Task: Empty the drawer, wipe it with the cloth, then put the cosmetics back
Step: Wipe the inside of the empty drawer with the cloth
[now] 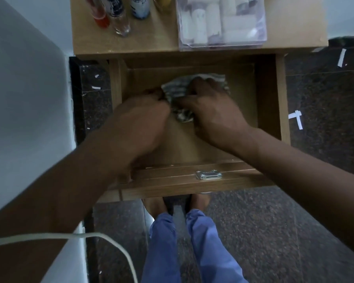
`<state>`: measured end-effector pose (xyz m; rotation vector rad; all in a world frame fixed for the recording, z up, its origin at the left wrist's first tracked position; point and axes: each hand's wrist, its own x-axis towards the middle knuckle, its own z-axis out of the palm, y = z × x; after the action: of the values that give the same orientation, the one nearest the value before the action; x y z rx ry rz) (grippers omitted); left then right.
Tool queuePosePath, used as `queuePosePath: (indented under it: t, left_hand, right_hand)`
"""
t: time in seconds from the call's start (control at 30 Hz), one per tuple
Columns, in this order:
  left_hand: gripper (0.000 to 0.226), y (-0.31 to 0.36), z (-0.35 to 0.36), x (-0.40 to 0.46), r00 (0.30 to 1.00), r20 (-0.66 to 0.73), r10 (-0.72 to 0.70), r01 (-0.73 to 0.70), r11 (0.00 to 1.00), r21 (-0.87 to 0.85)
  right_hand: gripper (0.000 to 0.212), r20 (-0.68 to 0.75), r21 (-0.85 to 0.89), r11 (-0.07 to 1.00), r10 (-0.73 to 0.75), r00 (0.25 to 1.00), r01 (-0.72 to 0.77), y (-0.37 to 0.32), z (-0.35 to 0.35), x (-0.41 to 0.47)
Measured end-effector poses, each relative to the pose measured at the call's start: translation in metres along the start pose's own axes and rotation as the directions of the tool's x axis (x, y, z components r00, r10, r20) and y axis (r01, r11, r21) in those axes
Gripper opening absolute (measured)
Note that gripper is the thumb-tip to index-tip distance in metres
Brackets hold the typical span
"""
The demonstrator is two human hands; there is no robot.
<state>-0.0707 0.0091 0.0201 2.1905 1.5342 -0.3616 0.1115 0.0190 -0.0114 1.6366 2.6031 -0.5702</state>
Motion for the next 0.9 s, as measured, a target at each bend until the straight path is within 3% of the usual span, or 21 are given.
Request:
queuePosePath:
  t: [0.1, 0.2, 0.27, 0.37, 0.47, 0.57, 0.63, 0.7, 0.9]
  left_hand:
    - [0.041, -0.013, -0.009, 0.009, 0.998, 0.06, 0.034, -0.037, 0.998, 0.044]
    - [0.043, -0.016, -0.016, 0.013, 0.994, 0.081, 0.073, -0.082, 0.99, 0.112]
    - [0.042, -0.018, -0.017, 0.015, 0.994, 0.09, 0.065, -0.079, 0.983, 0.164]
    - [0.047, -0.021, -0.019, 0.019, 0.991, 0.124, 0.047, -0.068, 0.982, 0.174]
    - [0.044, -0.021, -0.019, 0.025, 0.991, 0.123, 0.048, -0.071, 0.979, 0.191]
    - [0.04, -0.018, -0.022, 0.03, 0.991, 0.128, 0.035, -0.062, 0.974, 0.219]
    - [0.043, -0.018, -0.024, 0.032, 0.991, 0.131, 0.026, -0.057, 0.97, 0.235]
    - [0.045, -0.02, -0.025, 0.033, 0.99, 0.139, 0.018, -0.05, 0.973, 0.225]
    - [0.048, -0.018, -0.013, 0.015, 0.981, 0.093, 0.169, -0.188, 0.943, 0.276]
  right_hand:
    - [0.048, 0.062, 0.028, 0.995, -0.1, 0.993, 0.098, 0.001, 0.001, -0.01]
    - [0.037, 0.236, 0.082, 0.978, -0.208, 0.949, 0.194, 0.024, -0.012, -0.028]
    - [0.039, 0.305, 0.086, 0.986, -0.163, 0.938, 0.143, 0.037, -0.021, -0.037]
    - [0.042, 0.226, 0.048, 0.999, -0.014, 0.974, 0.004, 0.034, -0.028, -0.04]
    - [0.042, 0.203, 0.036, 0.999, -0.038, 0.978, 0.032, 0.002, -0.022, -0.032]
    - [0.04, 0.266, 0.243, 0.964, -0.172, 0.948, 0.107, -0.035, -0.007, -0.018]
    - [0.041, 0.305, 0.435, 0.9, -0.181, 0.935, 0.032, -0.054, -0.002, -0.008]
    - [0.041, 0.337, 0.516, 0.856, -0.161, 0.927, -0.039, -0.064, 0.003, -0.003]
    - [0.041, 0.507, 0.385, 0.922, -0.253, 0.824, 0.046, -0.069, -0.001, -0.009]
